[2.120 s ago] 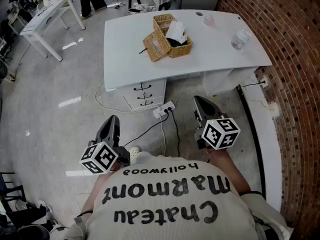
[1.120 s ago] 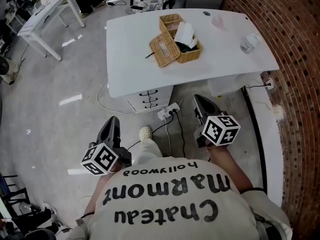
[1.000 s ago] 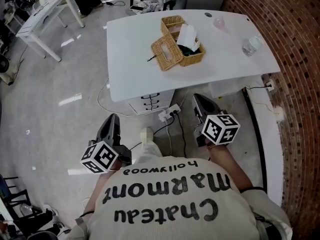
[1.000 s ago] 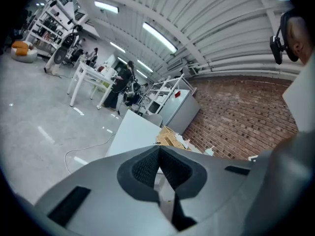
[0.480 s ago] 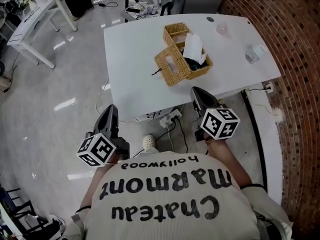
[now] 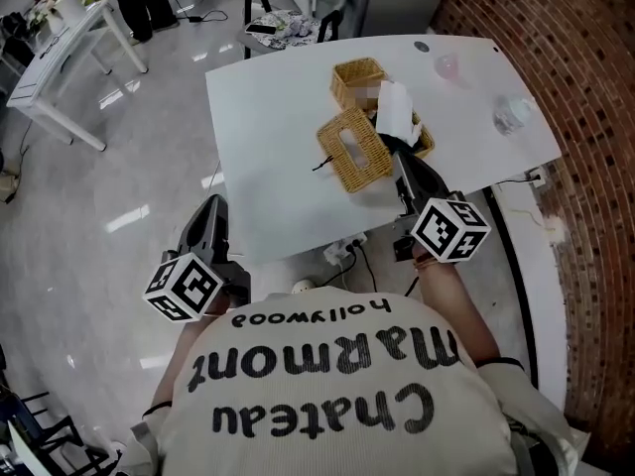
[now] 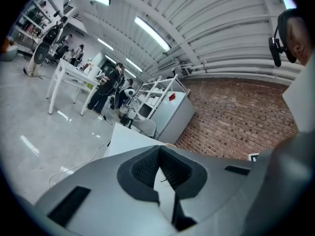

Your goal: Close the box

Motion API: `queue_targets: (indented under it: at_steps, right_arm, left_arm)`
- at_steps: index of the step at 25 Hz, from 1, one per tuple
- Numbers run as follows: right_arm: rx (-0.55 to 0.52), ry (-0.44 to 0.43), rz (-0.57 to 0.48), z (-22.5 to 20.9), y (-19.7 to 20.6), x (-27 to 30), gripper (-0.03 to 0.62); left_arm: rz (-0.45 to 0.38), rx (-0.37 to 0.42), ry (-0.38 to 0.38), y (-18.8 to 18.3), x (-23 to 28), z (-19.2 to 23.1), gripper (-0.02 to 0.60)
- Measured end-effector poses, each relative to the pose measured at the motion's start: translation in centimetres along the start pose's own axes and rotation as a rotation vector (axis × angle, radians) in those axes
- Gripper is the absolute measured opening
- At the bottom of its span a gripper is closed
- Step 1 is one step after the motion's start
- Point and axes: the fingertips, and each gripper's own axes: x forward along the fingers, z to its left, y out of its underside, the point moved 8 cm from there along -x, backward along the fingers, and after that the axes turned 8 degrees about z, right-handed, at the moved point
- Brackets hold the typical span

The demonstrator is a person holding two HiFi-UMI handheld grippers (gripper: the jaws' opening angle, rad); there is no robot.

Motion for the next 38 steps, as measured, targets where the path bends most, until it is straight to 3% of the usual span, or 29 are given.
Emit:
queue_targets:
  at_steps: [2,4,8,11,16,21,26,31,34,38]
  right_arm:
    - [-0.045,0.017,-0.017,0.1,-0.6,1.0,0.002]
    - [-0.174,0.060,0.016,0.4,-0.9,2.2,0.000]
    - [-0.501,0.098,0.197,1.3,-0.1,5.2,0.003]
    - [-0.664,0.083,0.329,1.1,1.0,7.3,0.005]
    - [-0.861,0.024,0.505,0.3,3.4,9.0,0.115]
    - [-1.028,-0.106,0.693,0.5,5.7,9.5,0.247]
    - [-1.181,-0.164,0.804,0.7,7.5,9.8,0.297]
    - [-1.290,-0.161,0.865,0.2,8.9,10.0,0.334]
    - [-1.429,-0.133,0.863,-0.5,9.5,9.7,0.334]
    - [-1.617,-0.085,0.795,-1.3,10.2,9.3,0.283]
  left_arm:
    - [-0.002,0.002,0.001,-0.7,0.7,0.8,0.002]
    - [0.002,-0.002,0.005,-1.1,1.5,1.5,0.002]
    - [0.005,-0.017,0.012,-1.4,2.5,2.5,0.002]
    - [-0.001,-0.023,0.015,-1.6,2.8,3.0,0.002]
    - [0.008,-0.045,-0.005,-0.6,2.5,3.9,0.002]
    - [0.011,-0.065,-0.032,-0.1,1.6,4.5,0.002]
    - [-0.006,-0.073,-0.055,-0.3,0.6,4.8,0.002]
    - [-0.015,-0.092,-0.077,0.4,-0.3,5.3,0.002]
    - [-0.014,-0.097,-0.083,0.8,-0.6,5.3,0.002]
    - [-0.017,-0.098,-0.090,1.0,-1.1,5.1,0.002]
